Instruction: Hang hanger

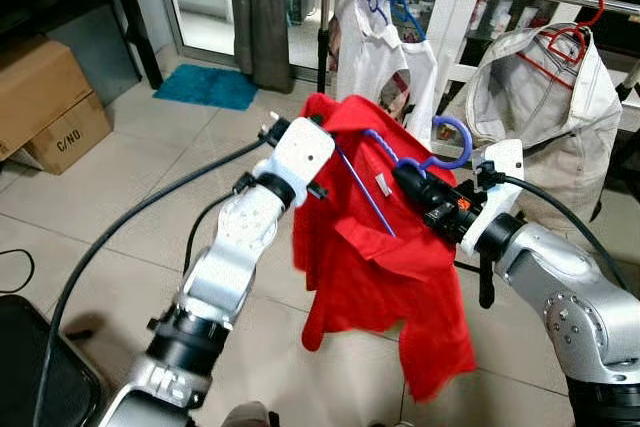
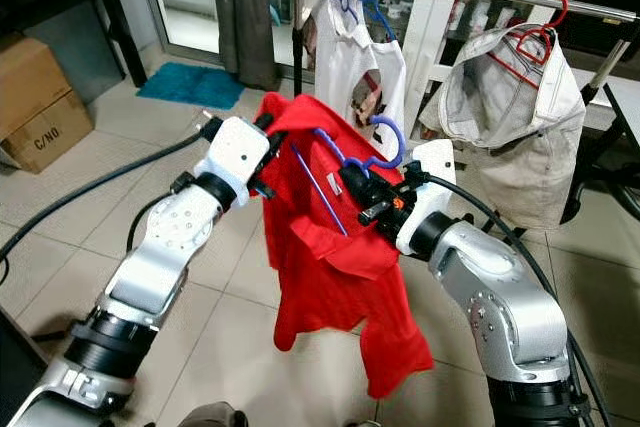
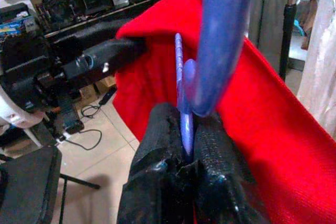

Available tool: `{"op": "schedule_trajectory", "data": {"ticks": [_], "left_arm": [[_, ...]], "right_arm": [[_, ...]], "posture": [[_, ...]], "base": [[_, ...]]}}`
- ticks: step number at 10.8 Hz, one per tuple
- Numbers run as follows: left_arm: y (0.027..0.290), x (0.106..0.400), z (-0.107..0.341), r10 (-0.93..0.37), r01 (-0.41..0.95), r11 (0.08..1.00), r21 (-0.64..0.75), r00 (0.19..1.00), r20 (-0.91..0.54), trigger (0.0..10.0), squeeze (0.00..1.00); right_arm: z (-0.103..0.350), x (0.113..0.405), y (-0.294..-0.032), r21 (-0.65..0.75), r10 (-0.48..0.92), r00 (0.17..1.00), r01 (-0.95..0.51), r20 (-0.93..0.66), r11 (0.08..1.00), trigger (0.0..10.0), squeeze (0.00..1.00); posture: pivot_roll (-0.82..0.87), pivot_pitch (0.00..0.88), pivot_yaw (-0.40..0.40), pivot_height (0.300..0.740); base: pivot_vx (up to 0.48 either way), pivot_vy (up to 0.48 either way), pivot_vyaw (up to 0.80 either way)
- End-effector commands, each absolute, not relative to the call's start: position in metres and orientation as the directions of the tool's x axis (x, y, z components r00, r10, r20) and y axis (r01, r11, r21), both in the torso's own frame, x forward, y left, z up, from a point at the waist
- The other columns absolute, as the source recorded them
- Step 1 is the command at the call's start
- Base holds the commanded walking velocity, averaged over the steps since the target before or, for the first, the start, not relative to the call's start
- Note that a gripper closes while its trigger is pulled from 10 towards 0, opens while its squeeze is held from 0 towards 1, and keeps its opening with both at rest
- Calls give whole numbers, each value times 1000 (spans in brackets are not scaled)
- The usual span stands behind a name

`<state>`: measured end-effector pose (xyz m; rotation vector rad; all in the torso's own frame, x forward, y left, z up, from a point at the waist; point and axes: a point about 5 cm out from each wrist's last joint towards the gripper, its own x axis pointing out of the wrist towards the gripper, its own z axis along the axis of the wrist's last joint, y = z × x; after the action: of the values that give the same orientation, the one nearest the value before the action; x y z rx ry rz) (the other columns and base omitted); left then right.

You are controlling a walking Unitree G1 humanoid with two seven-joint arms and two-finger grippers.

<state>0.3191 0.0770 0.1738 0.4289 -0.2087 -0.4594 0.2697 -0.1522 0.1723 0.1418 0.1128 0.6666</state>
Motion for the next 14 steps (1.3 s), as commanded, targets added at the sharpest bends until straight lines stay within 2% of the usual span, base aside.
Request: {"op": "schedule_trajectory", "data": {"ticks": [1,5,7,14], "left_arm": [[76,319,176,-471,381,810,446,876,106,10000,0],[76,336,179,-496,413,793,449,864,81,10000,0],[75,337,180,-515,435,790,432,853,83,0,0],[79,342,184,-520,456,813,362,848,101,0,0]], "right_arm": [[181,273,-158,162,607,794,-596,-30,787,0,0],[184,271,-158,160,613,790,-603,-20,782,0,0],[184,270,-158,159,608,794,-599,-17,785,0,0],[182,267,-158,156,627,778,-617,-20,771,0,0]], "posture": [[50,0,-26,740],[41,0,-16,740],[39,0,-6,740],[51,0,6,740]], "base": [[0,0,0],[0,0,0],[0,0,0],[0,0,0]]}}
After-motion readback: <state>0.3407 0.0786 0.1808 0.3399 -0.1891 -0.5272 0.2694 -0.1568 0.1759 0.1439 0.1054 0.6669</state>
